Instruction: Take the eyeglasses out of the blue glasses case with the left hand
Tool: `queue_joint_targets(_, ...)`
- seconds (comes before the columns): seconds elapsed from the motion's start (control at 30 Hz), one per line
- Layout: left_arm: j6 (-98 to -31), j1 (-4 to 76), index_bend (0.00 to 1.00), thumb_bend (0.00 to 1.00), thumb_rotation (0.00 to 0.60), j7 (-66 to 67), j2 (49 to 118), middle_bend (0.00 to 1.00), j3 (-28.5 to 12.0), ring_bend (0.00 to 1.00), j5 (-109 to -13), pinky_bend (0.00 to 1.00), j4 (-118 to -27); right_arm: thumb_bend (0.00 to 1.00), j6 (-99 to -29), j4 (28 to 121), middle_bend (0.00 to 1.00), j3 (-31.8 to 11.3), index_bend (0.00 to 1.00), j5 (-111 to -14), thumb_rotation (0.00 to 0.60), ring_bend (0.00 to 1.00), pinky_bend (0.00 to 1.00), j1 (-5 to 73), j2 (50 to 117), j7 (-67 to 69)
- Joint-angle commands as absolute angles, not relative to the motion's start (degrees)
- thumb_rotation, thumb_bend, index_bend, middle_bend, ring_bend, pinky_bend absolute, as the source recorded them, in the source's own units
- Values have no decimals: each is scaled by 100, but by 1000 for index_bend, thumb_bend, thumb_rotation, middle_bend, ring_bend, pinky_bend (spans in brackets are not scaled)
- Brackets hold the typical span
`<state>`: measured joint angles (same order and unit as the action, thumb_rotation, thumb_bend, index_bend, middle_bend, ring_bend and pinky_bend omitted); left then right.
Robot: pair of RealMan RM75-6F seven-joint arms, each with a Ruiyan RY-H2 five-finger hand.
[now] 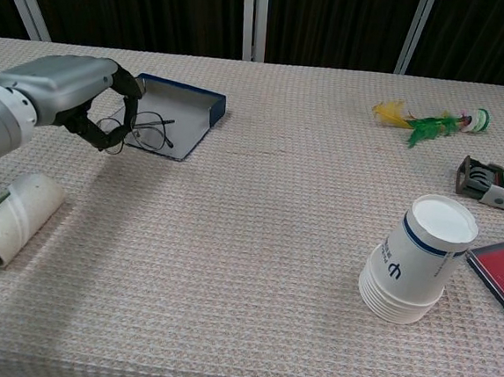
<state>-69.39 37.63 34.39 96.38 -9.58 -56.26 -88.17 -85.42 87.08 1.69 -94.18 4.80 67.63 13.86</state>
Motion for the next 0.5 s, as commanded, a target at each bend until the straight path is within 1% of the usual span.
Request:
queue_joint_targets(0.03,-7117,3615,641,580,600,3693,9467,206,-630,46,-5937,108,-9262,243,-8535,8712,176,169,187,-9422,600,0,83,485,6768,1380)
queue_joint_targets(0.2,-7002,3675,634,582,600,4012,9624,202,-421,46,-6109,108,-9405,243,-8525,8722,176,172,187,-9420,600,0,83,490,6777,1358)
queue_joint_targets(0.37,-6837,3831,622,581,600,4176,9971,197,-486,46,-6140,108,-9236,243,-8577,8738,176,178,187,-9416,600,0,83,456,6759,1346)
queue_joint_targets(0.43,-6787,3882,568,560,600,4252,10058,187,-501,46,-6143,108,-9183,243,-8589,8740,176,183,187,-9410,600,0,83,442,6750,1348)
queue_joint_targets(0.5,-6718,3927,463,507,600,4304,10144,171,-525,46,-6107,108,-9169,243,-8598,8735,176,187,187,-9404,600,0,83,430,6747,1356)
